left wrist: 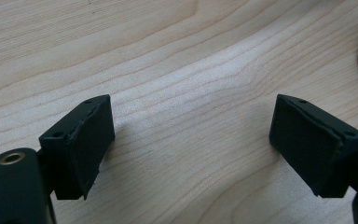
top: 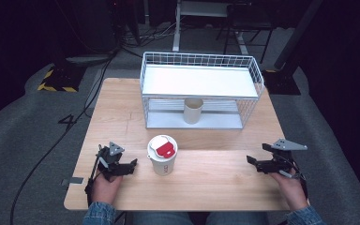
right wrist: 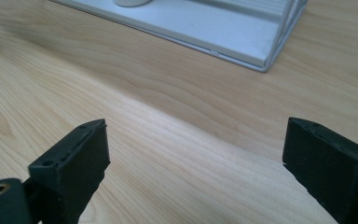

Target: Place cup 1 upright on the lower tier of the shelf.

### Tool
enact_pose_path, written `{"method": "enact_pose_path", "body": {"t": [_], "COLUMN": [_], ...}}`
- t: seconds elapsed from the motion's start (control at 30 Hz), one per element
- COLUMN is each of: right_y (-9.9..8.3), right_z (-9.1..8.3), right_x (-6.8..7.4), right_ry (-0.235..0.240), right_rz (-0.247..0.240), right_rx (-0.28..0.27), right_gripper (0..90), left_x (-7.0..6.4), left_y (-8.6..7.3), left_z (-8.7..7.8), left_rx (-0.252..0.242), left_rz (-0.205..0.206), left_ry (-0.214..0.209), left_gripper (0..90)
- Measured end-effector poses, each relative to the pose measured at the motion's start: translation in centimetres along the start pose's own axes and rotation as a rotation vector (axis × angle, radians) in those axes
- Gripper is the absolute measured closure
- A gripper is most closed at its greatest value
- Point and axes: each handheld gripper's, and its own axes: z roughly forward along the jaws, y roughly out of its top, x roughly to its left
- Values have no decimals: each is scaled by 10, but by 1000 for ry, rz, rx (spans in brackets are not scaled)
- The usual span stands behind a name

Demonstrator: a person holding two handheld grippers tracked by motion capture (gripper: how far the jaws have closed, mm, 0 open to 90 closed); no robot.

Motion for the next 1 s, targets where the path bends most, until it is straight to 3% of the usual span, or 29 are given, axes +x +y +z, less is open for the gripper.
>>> {"method": "enact_pose_path", "body": {"t": [0.4,0.53,1.0], "right_y": [-28,-34,-36], "right_z": [8,12,16], "right_x": [-9,-8,-6], "right_ry": [-39,-58,-69], "right_rz": [20,-14,-32], "right_rx": [50,81,146], "right_gripper": [76,76,66], "left_x": [0,0,0], "left_y": [0,0,0], "left_z": [0,0,0], "left_rx": [-1,-1,-1], "left_rz": [1,1,1], "left_ry": [0,0,-1], "left_gripper": [147,147,147]}}
